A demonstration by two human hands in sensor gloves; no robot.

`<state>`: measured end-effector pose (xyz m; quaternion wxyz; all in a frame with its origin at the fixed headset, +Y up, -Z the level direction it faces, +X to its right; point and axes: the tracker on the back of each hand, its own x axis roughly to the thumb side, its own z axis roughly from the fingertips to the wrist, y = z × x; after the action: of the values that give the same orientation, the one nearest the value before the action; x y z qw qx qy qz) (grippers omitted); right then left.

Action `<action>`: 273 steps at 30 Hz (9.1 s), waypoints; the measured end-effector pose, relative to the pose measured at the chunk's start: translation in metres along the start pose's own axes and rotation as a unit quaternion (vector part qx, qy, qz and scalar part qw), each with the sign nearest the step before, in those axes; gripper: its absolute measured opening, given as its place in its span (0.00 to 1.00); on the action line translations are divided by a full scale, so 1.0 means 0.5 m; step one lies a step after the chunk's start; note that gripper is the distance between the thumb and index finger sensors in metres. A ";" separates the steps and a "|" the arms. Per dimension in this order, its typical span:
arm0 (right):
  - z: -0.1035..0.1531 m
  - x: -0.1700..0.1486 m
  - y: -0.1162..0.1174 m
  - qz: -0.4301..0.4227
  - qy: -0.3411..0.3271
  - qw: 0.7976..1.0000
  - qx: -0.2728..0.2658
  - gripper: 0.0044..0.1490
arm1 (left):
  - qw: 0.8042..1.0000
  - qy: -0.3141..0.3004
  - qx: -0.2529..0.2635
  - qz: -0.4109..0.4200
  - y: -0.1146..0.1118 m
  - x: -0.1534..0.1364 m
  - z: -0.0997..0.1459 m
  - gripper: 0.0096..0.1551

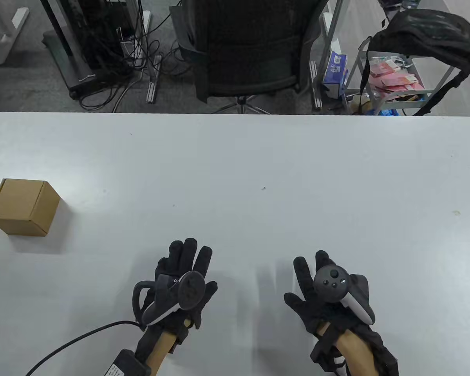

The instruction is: Fully disassemble small mailer box

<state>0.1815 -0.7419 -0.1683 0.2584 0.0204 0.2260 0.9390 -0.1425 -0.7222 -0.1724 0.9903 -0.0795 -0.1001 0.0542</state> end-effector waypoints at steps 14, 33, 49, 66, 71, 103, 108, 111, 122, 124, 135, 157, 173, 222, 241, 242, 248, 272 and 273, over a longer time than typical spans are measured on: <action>0.000 -0.003 0.003 -0.002 0.006 1.000 0.008 0.51 | 1.000 -0.013 -0.007 -0.006 -0.004 0.011 0.003 0.48; -0.003 -0.001 0.007 0.002 0.010 1.000 0.013 0.51 | 0.999 -0.017 -0.027 -0.012 -0.007 -0.008 -0.002 0.48; -0.003 0.004 0.012 0.006 0.007 1.000 0.021 0.51 | 0.999 0.054 0.002 -0.001 0.046 -0.153 -0.043 0.48; -0.003 0.005 0.016 0.010 0.014 0.999 0.032 0.51 | 0.991 0.127 -0.021 -0.029 0.040 -0.352 -0.066 0.48; -0.001 0.006 0.013 0.005 0.012 0.999 0.033 0.51 | 0.990 0.140 -0.010 -0.030 0.051 -0.396 -0.072 0.48; 0.002 0.010 0.013 0.011 0.026 0.999 0.034 0.50 | 0.934 0.355 -0.033 -0.008 0.204 -0.705 -0.143 0.65; -0.003 0.011 0.015 0.008 0.036 0.999 0.036 0.50 | 0.922 0.376 -0.070 0.056 0.172 -0.756 -0.147 0.67; -0.001 0.017 0.014 0.008 0.032 0.999 0.032 0.50 | 0.912 0.381 -0.095 0.122 0.150 -0.776 -0.145 0.65; -0.008 0.026 0.024 0.014 0.034 0.998 0.044 0.50 | 0.927 0.369 0.020 0.072 0.164 -0.732 -0.138 0.54; -0.009 0.026 0.024 0.012 0.032 0.998 0.044 0.50 | 0.928 0.360 0.050 0.086 0.175 -0.697 -0.137 0.53; 0.000 0.033 0.023 0.010 0.002 0.999 0.039 0.50 | 0.935 0.341 0.052 0.086 0.161 -0.483 -0.114 0.52; 0.000 0.011 0.015 0.008 0.013 0.999 0.046 0.50 | 0.979 0.190 -0.020 0.068 0.091 0.042 -0.061 0.52; 0.004 0.009 0.013 0.010 0.011 0.999 0.043 0.50 | 0.987 0.153 -0.041 0.039 0.032 0.152 0.005 0.53; 0.017 0.214 0.065 0.174 -0.244 0.945 -0.127 0.65 | 0.922 -0.180 -0.117 0.323 0.004 -0.092 -0.103 0.53; 0.010 0.270 0.103 0.352 -0.236 0.879 -0.220 0.58 | 0.915 -0.184 -0.113 0.341 -0.006 -0.100 -0.106 0.52; 0.011 0.268 0.099 0.340 -0.243 0.885 -0.205 0.58 | 0.914 -0.186 -0.113 0.343 -0.007 -0.101 -0.105 0.52; 0.032 0.239 0.067 0.191 -0.316 0.925 -0.084 0.52 | 0.908 -0.190 -0.109 0.357 -0.010 -0.104 -0.097 0.48; 0.067 0.166 -0.034 0.063 -0.283 0.937 -0.195 0.44 | 0.910 -0.188 -0.080 0.360 -0.011 -0.102 -0.080 0.30; 0.067 0.164 -0.034 0.071 -0.279 0.936 -0.202 0.44 | 0.909 -0.188 -0.079 0.362 -0.012 -0.102 -0.080 0.30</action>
<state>0.1237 -0.6744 -0.1519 0.2421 0.2451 -0.0519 0.9373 -0.1834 -0.7402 -0.2198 0.8559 -0.1767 -0.2526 0.4152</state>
